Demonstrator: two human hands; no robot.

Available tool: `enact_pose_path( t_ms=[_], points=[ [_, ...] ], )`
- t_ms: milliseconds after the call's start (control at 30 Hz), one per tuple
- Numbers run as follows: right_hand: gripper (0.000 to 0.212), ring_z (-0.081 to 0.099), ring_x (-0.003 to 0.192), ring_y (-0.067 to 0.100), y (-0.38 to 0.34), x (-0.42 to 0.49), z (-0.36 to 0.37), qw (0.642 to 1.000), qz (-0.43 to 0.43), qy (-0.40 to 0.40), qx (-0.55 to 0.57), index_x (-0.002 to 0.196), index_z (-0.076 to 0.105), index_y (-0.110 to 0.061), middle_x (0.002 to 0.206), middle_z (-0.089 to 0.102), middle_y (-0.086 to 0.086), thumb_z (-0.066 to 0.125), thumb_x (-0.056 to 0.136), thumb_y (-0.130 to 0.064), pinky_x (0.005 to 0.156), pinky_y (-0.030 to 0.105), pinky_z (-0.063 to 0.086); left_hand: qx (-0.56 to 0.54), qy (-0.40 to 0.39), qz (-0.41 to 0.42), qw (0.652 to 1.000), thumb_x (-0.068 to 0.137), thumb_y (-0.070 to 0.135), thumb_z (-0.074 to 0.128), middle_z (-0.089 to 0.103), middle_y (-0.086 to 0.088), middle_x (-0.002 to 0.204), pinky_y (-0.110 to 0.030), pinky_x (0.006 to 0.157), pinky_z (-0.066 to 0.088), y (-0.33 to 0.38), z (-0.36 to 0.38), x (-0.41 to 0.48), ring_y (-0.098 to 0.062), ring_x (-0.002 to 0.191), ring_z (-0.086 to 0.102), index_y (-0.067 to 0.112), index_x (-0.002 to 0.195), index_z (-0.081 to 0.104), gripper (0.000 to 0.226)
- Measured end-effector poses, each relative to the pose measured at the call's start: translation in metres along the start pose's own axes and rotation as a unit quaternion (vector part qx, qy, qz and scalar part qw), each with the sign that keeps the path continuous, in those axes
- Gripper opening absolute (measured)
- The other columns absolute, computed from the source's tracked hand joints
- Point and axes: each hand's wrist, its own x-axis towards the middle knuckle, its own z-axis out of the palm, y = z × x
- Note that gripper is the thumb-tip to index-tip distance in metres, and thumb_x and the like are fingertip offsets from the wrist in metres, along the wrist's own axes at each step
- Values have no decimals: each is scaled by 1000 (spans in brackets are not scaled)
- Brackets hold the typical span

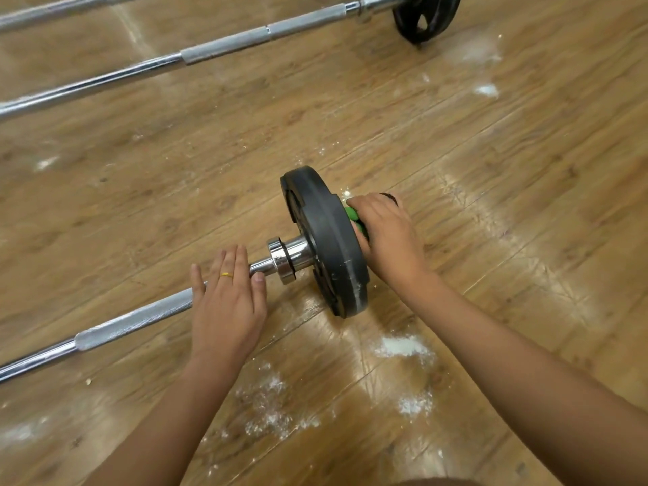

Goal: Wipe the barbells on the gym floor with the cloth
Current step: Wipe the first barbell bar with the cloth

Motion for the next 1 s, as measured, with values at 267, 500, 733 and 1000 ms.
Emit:
enact_pose_path(
  t_ms=[267, 500, 733, 1000],
  points=[
    [25, 60, 101, 25, 14, 1, -9, 1000, -7, 16, 1, 111, 64, -14, 101, 67, 3, 45, 103, -28, 103, 44, 38, -7, -1, -1, 1000, 104, 44, 20, 53, -14, 147, -46, 124, 13, 1, 1, -6, -28, 145, 36, 4, 144, 49, 63],
    [31, 56, 122, 25, 22, -28, -8, 999, -27, 12, 12, 126, 61, -11, 120, 66, 4, 45, 104, -26, 118, 49, 30, 4, 6, 11, 1000, 105, 42, 23, 47, -12, 152, -44, 124, 8, 5, 1, -24, -27, 150, 28, 5, 148, 44, 60],
    [31, 55, 125, 22, 23, -61, -10, 1000, -18, 3, 3, 127, 61, -12, 122, 65, 1, 44, 105, -27, 121, 51, 24, 10, 14, 25, 1000, 105, 43, 24, 30, -10, 163, -40, 125, -6, 10, 5, -49, -22, 156, 10, 4, 153, 37, 62],
    [36, 45, 135, 25, 14, -103, -13, 997, 55, 35, 37, 134, 57, -9, 134, 59, 7, 46, 103, -22, 124, 40, 8, 12, 4, 17, 1000, 105, 45, 24, 18, -4, 168, -41, 123, -14, 16, 8, -74, -19, 156, -1, 7, 156, 29, 64]
  ],
)
